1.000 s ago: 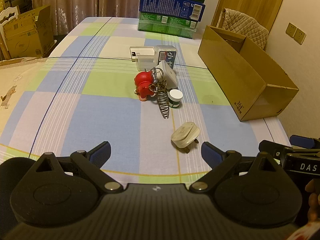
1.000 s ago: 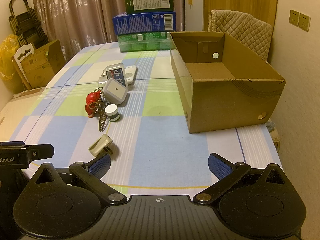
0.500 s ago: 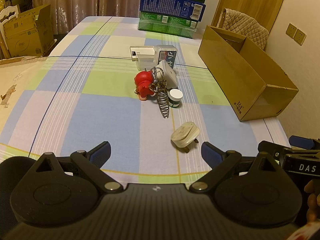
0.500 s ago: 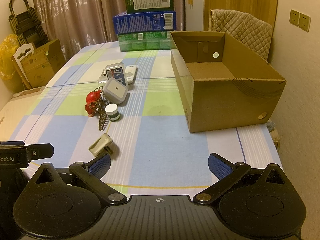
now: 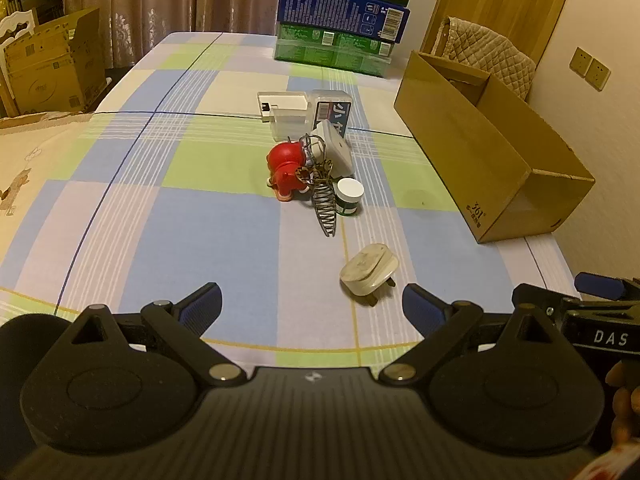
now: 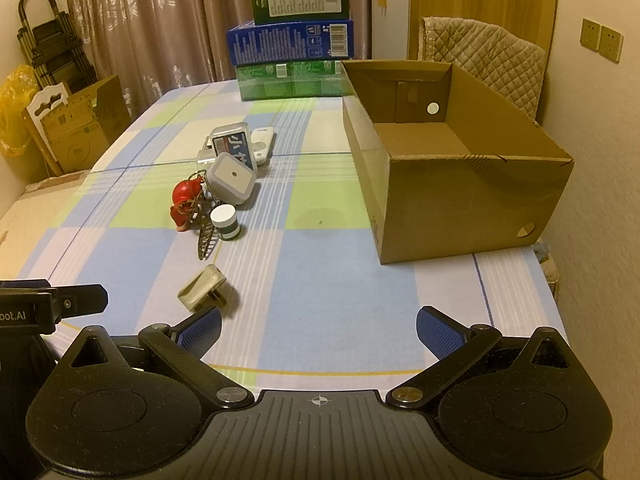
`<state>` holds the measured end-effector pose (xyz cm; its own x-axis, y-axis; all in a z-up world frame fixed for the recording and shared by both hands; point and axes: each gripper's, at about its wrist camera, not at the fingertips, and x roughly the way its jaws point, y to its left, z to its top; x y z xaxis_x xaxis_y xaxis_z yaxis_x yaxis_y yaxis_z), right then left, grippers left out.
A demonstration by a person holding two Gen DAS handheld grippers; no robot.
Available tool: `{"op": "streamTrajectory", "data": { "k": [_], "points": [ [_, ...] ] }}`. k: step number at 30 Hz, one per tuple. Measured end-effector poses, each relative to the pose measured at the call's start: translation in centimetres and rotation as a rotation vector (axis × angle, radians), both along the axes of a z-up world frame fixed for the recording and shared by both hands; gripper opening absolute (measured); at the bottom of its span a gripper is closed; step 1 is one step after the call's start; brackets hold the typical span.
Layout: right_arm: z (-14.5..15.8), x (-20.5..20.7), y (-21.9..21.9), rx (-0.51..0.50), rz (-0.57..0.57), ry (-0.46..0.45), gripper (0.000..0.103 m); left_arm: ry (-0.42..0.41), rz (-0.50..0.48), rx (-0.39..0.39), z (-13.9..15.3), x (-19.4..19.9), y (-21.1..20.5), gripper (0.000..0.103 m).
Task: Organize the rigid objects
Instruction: 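Move both grippers toward the cluster of small objects on the table, then grasp the cream plug adapter with the right gripper while the left gripper grasps the white-lidded jar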
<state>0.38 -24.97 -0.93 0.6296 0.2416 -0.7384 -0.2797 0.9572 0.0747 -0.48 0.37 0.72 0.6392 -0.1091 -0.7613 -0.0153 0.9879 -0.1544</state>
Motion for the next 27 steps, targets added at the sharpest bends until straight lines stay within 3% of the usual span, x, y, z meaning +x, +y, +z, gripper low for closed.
{"op": "streamTrajectory", "data": {
  "k": [15,27],
  "points": [
    [-0.9,0.4,1.2,0.016,0.057,-0.020,0.101,-0.004,0.010,0.018,-0.6,1.7,1.7,0.095],
    [-3.1,2.4,6.0,-0.008,0.309,-0.055,0.101,-0.015,-0.039,0.022,-1.4,5.6,4.1,0.095]
  ]
}}
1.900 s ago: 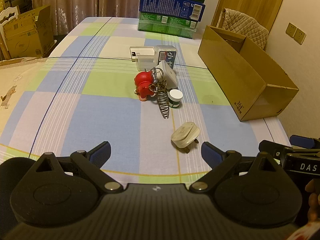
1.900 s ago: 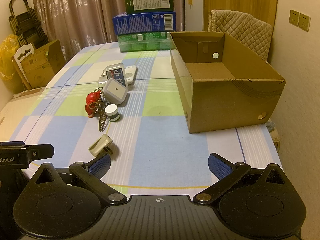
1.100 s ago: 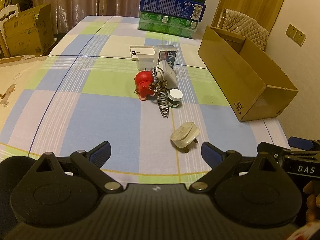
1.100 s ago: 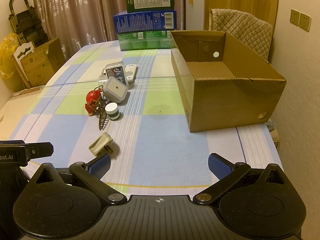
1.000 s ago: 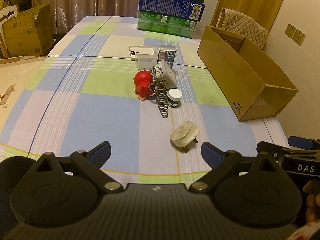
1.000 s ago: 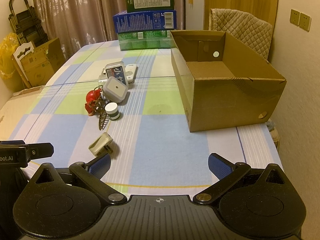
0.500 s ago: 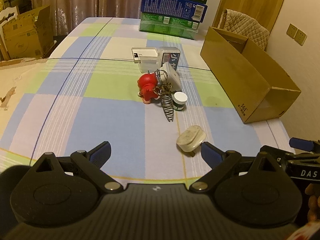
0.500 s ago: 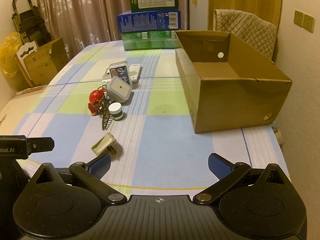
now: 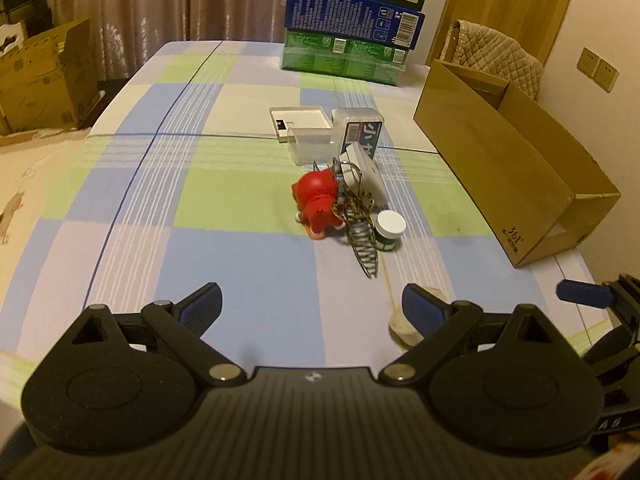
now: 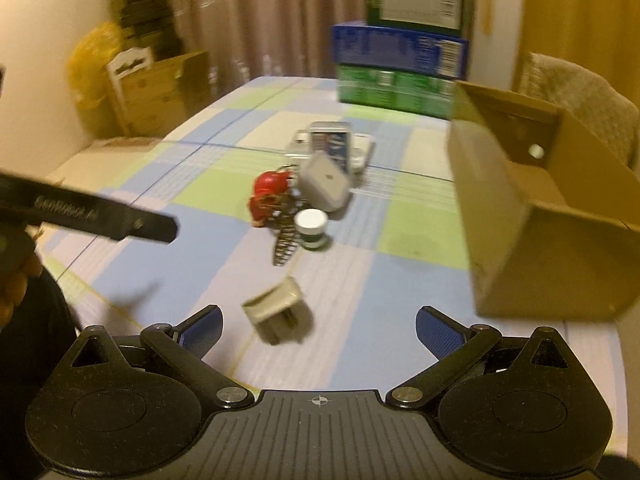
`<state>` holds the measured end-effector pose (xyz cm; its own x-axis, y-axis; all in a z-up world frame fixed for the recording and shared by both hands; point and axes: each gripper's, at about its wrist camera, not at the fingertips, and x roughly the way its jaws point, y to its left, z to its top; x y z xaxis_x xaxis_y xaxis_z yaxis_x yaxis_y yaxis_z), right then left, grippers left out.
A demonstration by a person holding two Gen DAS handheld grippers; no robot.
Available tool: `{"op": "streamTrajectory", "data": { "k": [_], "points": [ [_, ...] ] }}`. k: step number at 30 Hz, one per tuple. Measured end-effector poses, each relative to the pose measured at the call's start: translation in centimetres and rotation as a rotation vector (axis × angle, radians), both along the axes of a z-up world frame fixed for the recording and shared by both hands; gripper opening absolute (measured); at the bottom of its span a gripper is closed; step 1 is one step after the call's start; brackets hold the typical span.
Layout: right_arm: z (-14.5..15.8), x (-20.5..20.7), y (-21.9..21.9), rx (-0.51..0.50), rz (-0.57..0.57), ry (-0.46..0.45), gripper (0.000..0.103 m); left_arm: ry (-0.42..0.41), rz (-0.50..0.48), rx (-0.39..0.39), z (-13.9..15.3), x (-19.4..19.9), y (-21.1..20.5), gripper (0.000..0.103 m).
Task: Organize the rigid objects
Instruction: 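Grasp the cream plug adapter with the right gripper while the left gripper grasps the white-lidded jar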
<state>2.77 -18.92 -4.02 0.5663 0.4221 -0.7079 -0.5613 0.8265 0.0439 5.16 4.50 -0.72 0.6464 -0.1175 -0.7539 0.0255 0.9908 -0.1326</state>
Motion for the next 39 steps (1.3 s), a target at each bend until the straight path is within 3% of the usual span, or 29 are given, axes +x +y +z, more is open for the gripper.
{"op": "streamTrajectory", "data": {
  "k": [6,19,25,30,34,39],
  "points": [
    [-2.0,1.1,3.0,-0.058,0.118,-0.006,0.099,0.023,-0.019,0.017,-1.1,1.9,1.0,0.095],
    [-6.5,3.2,7.3,-0.221,0.246,-0.014,0.057,0.076,-0.040,-0.010,-2.4,4.1,1.5,0.095],
    [-6.9,3.4,7.4,-0.238,0.258,-0.023,0.049,0.080,-0.042,-0.022,-2.4,4.5,1.4,0.095],
    [-6.7,3.5,6.8,-0.209,0.223,-0.013,0.049,0.082,-0.040,-0.026,-2.3,4.8,1.2,0.095],
    [-6.0,4.2,5.0,-0.141,0.119,0.008,0.049,0.050,-0.072,-0.029,-2.1,5.1,0.4,0.094],
    [-5.2,5.3,2.4,-0.092,-0.010,0.016,0.049,-0.006,-0.140,-0.037,-2.4,5.7,-1.4,0.086]
  ]
}}
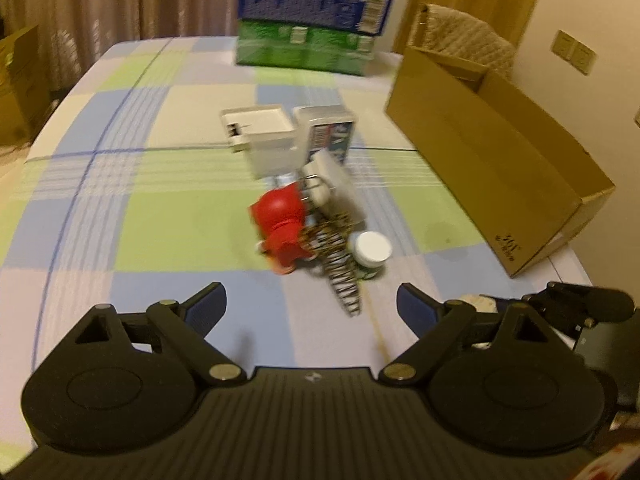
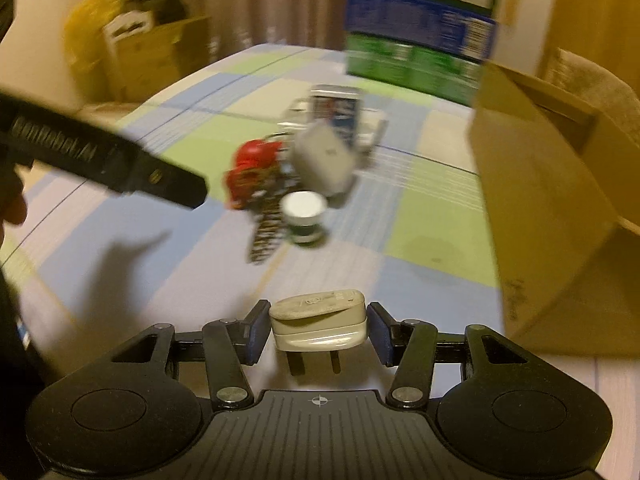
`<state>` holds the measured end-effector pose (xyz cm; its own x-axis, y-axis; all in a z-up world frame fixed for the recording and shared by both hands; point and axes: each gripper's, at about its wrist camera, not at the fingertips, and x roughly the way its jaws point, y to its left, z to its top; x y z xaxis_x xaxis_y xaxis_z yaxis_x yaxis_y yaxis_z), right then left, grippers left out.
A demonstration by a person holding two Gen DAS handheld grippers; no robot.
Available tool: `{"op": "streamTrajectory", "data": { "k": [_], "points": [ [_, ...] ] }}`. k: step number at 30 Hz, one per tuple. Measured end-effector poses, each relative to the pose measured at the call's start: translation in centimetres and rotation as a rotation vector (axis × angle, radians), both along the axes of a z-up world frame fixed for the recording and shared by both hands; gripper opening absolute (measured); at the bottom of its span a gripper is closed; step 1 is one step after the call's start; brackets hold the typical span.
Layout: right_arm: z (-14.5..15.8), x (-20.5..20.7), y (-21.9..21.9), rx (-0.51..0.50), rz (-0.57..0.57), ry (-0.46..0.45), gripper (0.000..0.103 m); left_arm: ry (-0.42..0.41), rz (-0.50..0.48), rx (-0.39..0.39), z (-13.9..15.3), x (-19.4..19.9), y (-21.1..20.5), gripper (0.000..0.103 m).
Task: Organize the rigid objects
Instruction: 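Grasp the cream plug adapter with the right gripper while the left gripper grasps the white-lidded jar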
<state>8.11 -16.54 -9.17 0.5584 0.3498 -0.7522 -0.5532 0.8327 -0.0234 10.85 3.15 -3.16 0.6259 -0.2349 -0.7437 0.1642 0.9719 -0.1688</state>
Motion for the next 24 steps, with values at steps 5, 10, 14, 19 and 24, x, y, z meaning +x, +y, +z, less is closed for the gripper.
{"op": "streamTrajectory", "data": {
  "k": [5,10,14,19,24],
  "points": [
    [0.4,0.8,-2.2,0.015,-0.089,-0.008,0.049,-0.023,-0.077,-0.023,-0.9,1.0,-2.1,0.066],
    [0.5,1.2,-3.6,0.022,-0.126,-0.007,0.049,-0.040,-0.122,-0.019,-2.2,2.2,-4.2,0.045],
    [0.5,1.4,-4.4,0.029,-0.147,-0.005,0.049,-0.059,-0.159,0.006,-3.0,2.9,-5.6,0.042],
    [0.3,1.8,-4.9,0.041,-0.161,0.000,0.049,-0.070,-0.152,0.046,-4.0,3.8,-6.6,0.041],
    [0.3,2.0,-5.3,0.046,-0.179,0.002,0.049,-0.089,-0.140,0.068,-4.6,4.4,-7.2,0.041]
  ]
}}
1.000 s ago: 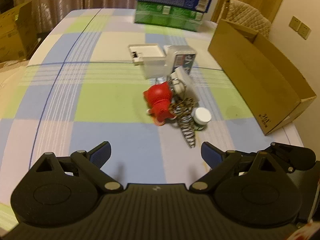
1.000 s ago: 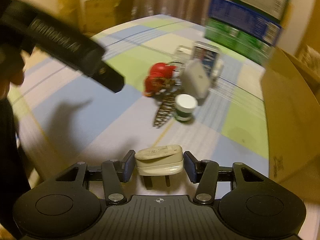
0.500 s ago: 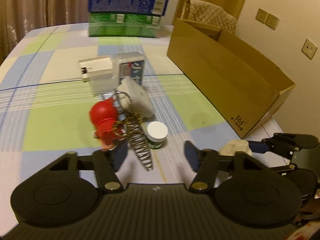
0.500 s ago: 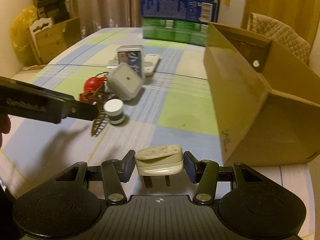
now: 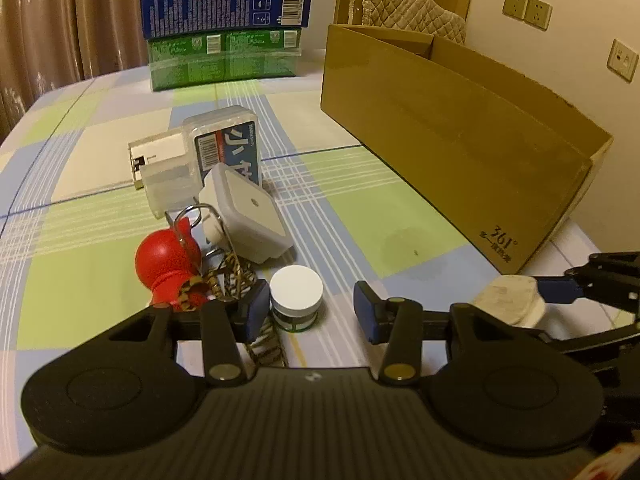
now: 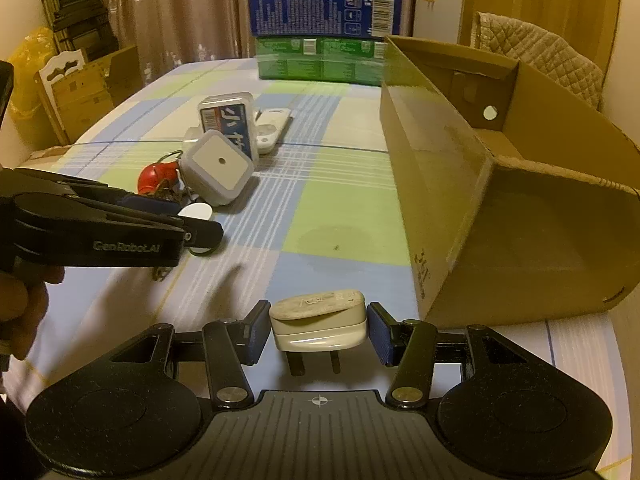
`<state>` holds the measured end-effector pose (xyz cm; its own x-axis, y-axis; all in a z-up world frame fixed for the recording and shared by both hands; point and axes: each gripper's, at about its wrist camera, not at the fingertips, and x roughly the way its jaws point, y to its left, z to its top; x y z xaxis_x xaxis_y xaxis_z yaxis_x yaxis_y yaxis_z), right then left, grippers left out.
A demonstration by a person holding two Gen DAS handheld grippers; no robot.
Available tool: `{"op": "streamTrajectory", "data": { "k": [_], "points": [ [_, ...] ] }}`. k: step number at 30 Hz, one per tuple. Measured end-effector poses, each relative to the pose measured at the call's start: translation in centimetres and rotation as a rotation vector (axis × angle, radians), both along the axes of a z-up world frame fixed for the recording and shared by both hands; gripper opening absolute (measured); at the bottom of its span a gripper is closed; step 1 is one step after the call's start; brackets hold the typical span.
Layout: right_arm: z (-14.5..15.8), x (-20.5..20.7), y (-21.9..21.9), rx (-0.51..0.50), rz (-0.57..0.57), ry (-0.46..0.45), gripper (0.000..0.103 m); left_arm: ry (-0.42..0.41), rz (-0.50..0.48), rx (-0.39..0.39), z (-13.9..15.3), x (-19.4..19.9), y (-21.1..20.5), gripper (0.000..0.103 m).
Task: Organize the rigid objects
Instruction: 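Grasp the cream plug adapter with the right gripper while the left gripper grasps the white-lidded jar, then carry the jar into the cardboard box and open the left gripper while the right carries the plug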
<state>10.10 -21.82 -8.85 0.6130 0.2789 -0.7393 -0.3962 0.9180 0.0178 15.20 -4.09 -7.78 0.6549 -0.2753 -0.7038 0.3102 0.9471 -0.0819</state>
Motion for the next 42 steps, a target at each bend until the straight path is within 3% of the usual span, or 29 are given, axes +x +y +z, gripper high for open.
{"op": "streamTrajectory", "data": {
  "k": [9,19,25,33,42],
  "points": [
    [0.0,0.2,-0.9,0.009,-0.037,0.008,0.049,-0.003,0.023,0.054,-1.2,0.8,-1.1,0.025],
    [1.1,-0.3,-1.1,0.013,-0.049,-0.008,0.049,0.026,0.033,0.033,0.2,-0.1,-1.0,0.025],
    [3.2,-1.7,-1.1,0.035,-0.040,-0.029,0.049,0.025,0.038,0.004,3.3,-1.5,-0.5,0.025],
    [8.5,-3.3,-1.5,0.085,-0.023,-0.126,0.049,-0.029,0.016,-0.028,9.1,-2.8,-1.1,0.025],
    [13.9,-1.2,-6.9,0.087,-0.080,-0.237,0.049,-0.112,-0.058,-0.069,14.1,-1.9,-5.8,0.025]
  ]
}}
